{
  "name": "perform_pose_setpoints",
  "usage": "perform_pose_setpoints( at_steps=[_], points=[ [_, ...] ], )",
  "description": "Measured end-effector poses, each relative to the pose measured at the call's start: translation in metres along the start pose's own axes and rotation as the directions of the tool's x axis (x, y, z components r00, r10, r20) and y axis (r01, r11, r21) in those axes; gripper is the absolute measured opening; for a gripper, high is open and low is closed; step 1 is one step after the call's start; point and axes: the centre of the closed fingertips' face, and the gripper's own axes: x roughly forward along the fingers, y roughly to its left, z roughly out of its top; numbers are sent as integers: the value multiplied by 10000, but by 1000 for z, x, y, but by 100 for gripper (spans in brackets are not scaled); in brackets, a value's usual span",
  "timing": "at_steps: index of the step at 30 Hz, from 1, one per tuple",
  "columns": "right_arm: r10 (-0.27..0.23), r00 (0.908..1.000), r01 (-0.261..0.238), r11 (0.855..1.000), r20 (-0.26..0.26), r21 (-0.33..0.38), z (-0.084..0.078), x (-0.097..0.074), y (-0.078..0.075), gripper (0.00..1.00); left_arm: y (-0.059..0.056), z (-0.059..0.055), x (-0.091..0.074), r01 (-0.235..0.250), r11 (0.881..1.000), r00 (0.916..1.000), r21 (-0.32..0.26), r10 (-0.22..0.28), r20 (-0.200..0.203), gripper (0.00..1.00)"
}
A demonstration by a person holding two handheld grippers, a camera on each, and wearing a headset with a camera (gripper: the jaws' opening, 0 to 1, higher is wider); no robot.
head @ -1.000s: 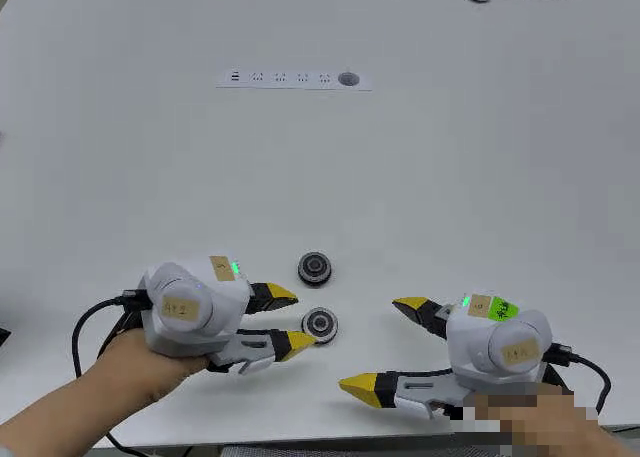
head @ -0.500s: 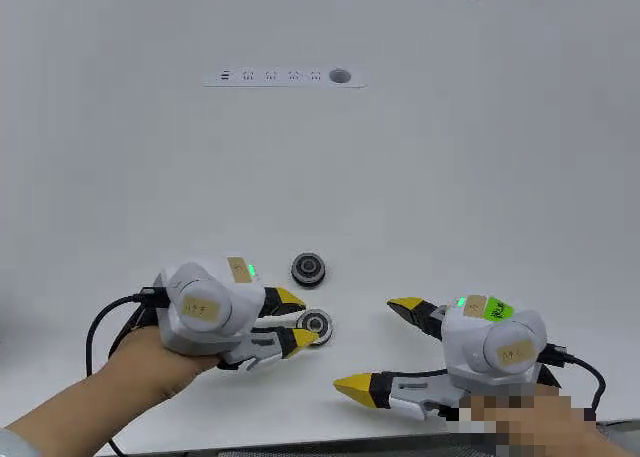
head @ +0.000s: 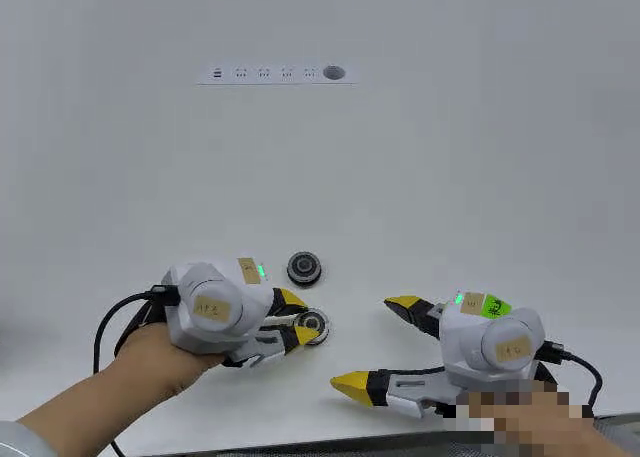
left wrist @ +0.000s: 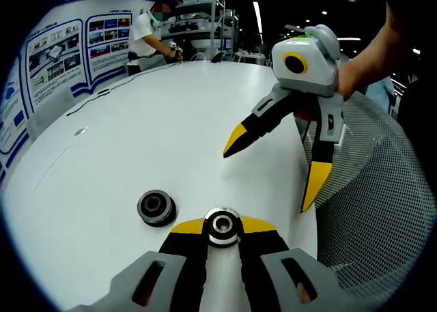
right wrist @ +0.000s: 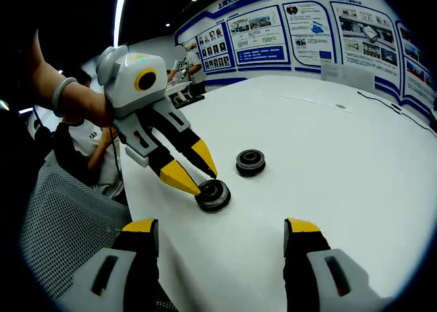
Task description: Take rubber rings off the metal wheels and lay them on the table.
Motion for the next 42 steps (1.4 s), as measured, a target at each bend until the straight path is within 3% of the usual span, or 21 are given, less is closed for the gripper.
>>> perform_pose_setpoints(
  at_steps=[14,24,34,42],
  points=[
    [-3,10000,3,9999,16,111,-2,0,0,75,-1,-6,6,14,9989,9988,467,9,-483,16],
    [4,9998,-9,9995,176,320,0,0,-2,74,-1,-5,8,86,9978,9984,650,-49,-561,14],
    [296,9985,-349,9925,467,1170,5,4,2,69,-2,-6,7,190,9967,9978,788,-138,-654,13],
    [475,9951,-662,9711,862,2293,13,6,0,60,-2,-6,7,295,9949,9969,967,-223,-753,13]
  ],
)
